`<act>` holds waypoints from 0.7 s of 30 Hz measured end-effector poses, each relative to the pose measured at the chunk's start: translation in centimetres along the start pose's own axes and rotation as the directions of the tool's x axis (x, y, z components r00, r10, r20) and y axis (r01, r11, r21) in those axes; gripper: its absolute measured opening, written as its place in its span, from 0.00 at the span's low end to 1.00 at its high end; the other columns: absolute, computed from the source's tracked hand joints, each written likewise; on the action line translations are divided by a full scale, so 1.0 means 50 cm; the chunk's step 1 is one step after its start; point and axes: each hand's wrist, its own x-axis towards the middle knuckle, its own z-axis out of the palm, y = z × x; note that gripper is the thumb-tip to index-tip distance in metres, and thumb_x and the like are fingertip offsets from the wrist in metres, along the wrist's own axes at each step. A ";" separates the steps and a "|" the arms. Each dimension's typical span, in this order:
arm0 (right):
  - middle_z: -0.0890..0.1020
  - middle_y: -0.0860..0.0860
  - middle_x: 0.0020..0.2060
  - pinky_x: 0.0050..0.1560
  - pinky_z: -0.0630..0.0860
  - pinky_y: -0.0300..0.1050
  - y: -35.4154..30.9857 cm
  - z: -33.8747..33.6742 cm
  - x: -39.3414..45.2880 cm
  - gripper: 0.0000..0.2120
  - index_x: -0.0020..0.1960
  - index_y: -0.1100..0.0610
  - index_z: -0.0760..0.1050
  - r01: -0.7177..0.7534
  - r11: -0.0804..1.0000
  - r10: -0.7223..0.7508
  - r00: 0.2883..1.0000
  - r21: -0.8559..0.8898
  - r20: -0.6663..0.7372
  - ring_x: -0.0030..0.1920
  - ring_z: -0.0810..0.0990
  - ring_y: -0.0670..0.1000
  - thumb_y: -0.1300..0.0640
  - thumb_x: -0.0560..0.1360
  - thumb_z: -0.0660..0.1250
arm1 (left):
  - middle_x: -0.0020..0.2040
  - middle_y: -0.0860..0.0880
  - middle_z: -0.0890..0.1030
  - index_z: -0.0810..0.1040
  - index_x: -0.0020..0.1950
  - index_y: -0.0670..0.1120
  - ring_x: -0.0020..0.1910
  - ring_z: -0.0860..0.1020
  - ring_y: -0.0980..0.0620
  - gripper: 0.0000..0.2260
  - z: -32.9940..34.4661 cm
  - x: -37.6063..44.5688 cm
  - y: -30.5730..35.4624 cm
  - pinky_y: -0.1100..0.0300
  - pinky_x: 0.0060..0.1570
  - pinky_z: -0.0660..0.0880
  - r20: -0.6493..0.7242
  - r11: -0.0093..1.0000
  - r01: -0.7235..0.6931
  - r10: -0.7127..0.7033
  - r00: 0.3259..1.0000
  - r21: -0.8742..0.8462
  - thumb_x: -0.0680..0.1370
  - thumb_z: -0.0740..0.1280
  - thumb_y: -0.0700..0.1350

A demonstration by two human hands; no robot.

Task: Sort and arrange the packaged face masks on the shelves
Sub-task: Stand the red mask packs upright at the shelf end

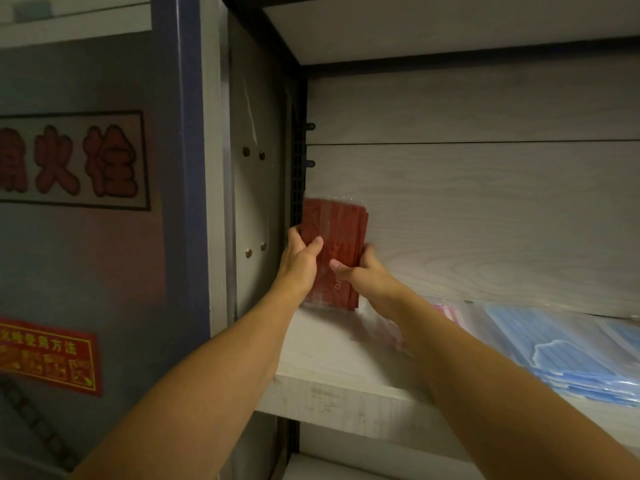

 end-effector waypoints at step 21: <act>0.76 0.56 0.63 0.60 0.79 0.54 -0.008 0.014 0.002 0.15 0.68 0.58 0.63 0.072 0.992 -0.083 0.990 -0.102 -0.112 0.60 0.78 0.54 0.52 0.85 0.58 | 0.63 0.48 0.77 0.63 0.74 0.48 0.60 0.78 0.48 0.21 0.000 0.006 -0.011 0.54 0.56 0.77 0.023 0.998 -0.046 0.045 0.999 0.031 0.82 0.61 0.38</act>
